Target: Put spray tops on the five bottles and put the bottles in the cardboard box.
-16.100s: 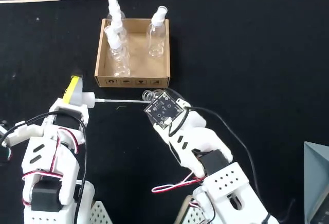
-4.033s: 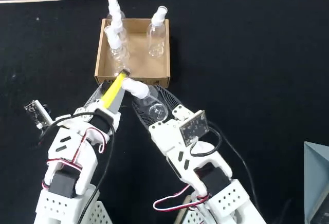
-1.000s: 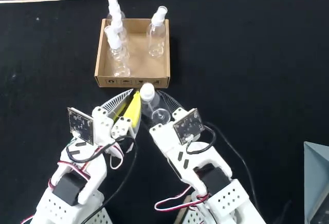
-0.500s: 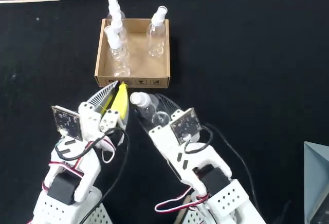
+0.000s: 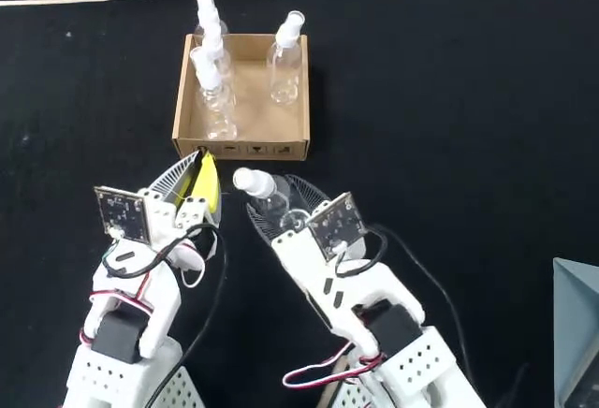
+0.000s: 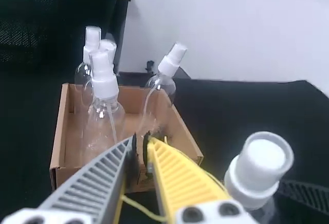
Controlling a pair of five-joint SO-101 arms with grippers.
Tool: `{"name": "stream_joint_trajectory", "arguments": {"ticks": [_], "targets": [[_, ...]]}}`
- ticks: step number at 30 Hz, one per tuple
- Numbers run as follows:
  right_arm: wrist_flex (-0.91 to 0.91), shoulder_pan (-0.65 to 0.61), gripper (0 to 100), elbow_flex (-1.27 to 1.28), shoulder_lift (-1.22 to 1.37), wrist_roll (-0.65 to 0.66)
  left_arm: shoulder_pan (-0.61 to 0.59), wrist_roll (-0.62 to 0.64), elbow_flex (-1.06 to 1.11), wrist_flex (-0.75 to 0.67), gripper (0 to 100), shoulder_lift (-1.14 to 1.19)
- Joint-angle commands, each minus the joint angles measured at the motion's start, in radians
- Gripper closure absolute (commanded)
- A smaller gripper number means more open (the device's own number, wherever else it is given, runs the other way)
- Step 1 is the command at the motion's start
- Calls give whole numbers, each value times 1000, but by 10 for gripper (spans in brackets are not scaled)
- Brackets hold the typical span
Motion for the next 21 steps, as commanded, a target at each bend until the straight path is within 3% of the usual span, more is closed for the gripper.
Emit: {"name": "stream_joint_trajectory", "arguments": {"ticks": [1,6,15,21], "targets": [[3,-84,986,-71,-47,9,-4,-11,-12,-9,958,-17],[5,-124,986,-68,-38,9,4,-12,-12,-9,958,-17],[5,-120,986,-62,-38,9,165,-23,-10,0,958,-17],[5,-118,986,-53,-45,9,160,-23,-13,-5,958,-17]]}}
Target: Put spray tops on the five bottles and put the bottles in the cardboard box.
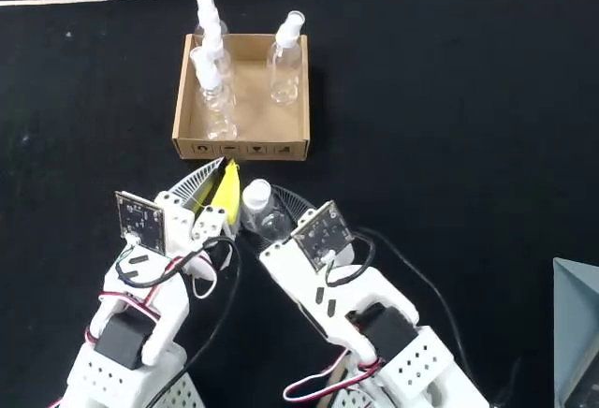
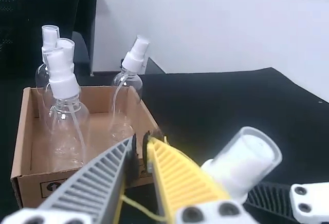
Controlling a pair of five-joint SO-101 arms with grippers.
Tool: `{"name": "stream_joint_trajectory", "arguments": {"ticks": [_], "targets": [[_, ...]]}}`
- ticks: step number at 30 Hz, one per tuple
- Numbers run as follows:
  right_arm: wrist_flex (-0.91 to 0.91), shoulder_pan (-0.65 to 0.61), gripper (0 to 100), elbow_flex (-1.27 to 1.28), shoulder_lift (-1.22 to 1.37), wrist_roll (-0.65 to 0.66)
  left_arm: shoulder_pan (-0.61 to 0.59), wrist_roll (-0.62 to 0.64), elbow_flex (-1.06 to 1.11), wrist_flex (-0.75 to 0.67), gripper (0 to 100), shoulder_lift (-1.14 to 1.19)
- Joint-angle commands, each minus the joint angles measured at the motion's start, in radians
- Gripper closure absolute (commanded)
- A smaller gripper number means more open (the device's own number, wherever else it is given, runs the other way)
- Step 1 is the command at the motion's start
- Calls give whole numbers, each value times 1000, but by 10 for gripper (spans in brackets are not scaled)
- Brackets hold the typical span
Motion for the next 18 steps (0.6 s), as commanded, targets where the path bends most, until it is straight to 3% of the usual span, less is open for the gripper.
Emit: {"name": "stream_joint_trajectory", "arguments": {"ticks": [1,18], "targets": [[2,-23,986,-53,-47,9,16,-5,-18,0,958,-6],[2,52,986,-61,-48,6,-197,6,-42,-5,958,-6]]}}
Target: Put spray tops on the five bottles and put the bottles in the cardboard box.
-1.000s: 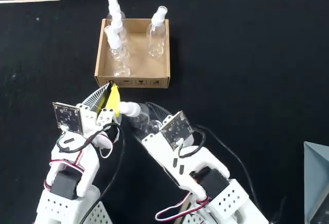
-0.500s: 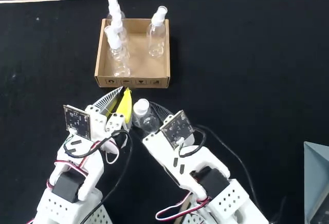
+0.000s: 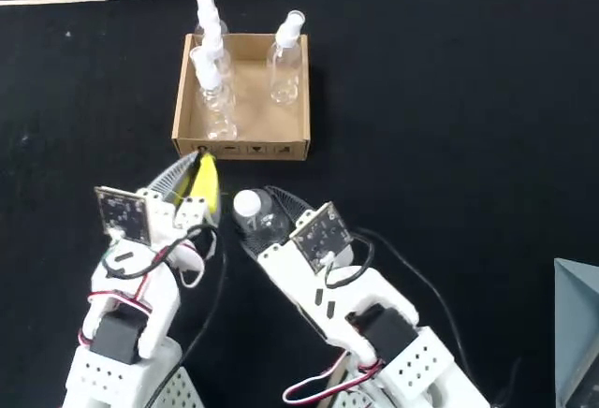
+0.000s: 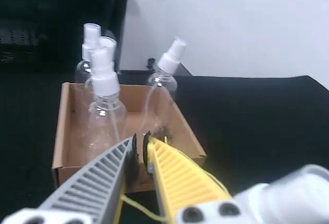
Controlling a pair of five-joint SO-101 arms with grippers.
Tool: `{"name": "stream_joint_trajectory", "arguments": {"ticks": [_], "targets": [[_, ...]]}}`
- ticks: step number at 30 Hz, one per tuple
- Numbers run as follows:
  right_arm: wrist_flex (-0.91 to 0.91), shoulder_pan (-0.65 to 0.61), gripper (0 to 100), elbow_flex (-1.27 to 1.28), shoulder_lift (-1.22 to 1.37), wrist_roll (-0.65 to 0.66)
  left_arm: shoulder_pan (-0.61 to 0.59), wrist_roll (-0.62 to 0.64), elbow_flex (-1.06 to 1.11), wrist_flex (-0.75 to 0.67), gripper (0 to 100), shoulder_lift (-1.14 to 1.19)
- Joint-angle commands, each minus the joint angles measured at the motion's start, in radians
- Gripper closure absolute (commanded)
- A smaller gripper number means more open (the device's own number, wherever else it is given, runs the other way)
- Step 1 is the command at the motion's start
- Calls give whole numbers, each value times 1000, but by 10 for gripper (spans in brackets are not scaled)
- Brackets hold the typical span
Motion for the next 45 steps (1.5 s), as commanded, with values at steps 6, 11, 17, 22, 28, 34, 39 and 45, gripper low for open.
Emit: {"name": "stream_joint_trajectory", "arguments": {"ticks": [6,11,17,22,28,34,39,45], "targets": [[2,55,986,-62,-48,5,-173,2,-28,-3,958,-15],[2,57,986,-62,-48,5,-248,2,12,-5,958,-15],[-6,104,986,-62,-48,3,-289,2,87,-5,958,-15],[-8,117,986,-62,-48,6,-289,-6,147,-6,958,-15],[-8,117,986,-62,-48,8,-289,-3,156,2,958,-14],[-8,117,986,-64,-48,8,-289,0,156,3,958,-11],[2,118,987,-87,-48,8,-289,2,156,49,958,-9],[2,172,987,-107,-48,8,-289,2,156,126,958,-9]]}}
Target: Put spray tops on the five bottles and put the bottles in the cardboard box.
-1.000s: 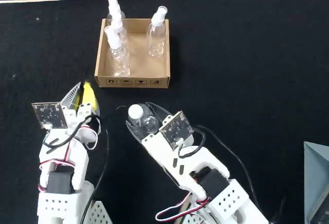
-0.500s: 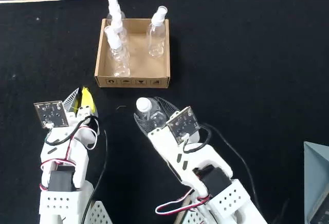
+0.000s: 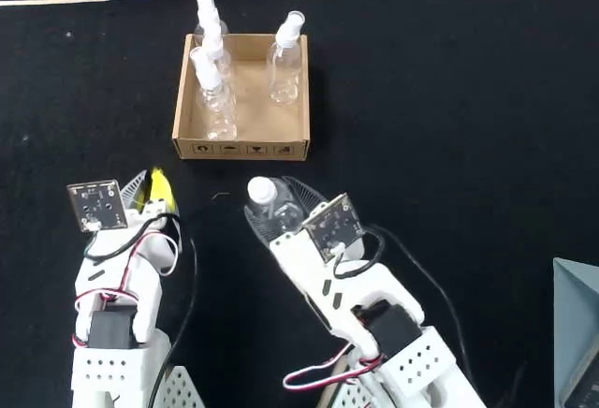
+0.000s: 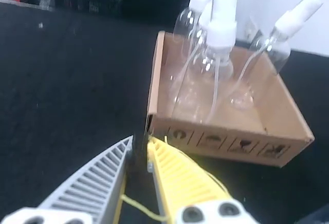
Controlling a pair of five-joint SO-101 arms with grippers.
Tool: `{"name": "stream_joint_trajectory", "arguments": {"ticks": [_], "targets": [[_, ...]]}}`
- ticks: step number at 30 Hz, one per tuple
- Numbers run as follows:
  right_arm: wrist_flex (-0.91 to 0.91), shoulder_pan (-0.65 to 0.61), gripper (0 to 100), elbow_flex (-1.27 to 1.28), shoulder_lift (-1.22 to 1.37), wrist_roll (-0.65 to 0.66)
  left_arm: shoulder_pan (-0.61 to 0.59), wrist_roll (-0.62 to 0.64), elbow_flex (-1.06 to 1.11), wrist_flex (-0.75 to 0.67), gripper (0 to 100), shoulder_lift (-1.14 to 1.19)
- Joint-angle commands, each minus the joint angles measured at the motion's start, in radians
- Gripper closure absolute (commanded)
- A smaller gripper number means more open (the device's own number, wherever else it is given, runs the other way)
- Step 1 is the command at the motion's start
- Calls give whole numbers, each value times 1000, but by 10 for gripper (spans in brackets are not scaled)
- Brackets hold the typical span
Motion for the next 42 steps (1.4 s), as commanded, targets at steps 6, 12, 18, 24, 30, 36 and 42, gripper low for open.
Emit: {"name": "stream_joint_trajectory", "arguments": {"ticks": [6,12,18,24,30,36,42], "targets": [[2,92,987,-134,-48,5,-8,3,25,44,958,-11],[2,101,987,-186,-39,5,-8,3,25,95,970,-11],[2,101,987,-226,-38,5,-8,3,25,95,970,-11],[2,101,987,-286,-38,5,-8,2,25,95,970,-11],[-6,101,987,-344,-36,8,-10,2,25,95,970,-11],[-9,101,987,-374,-36,77,-10,2,25,95,970,-11],[-89,100,987,-386,13,75,-10,2,25,95,970,-11]]}}
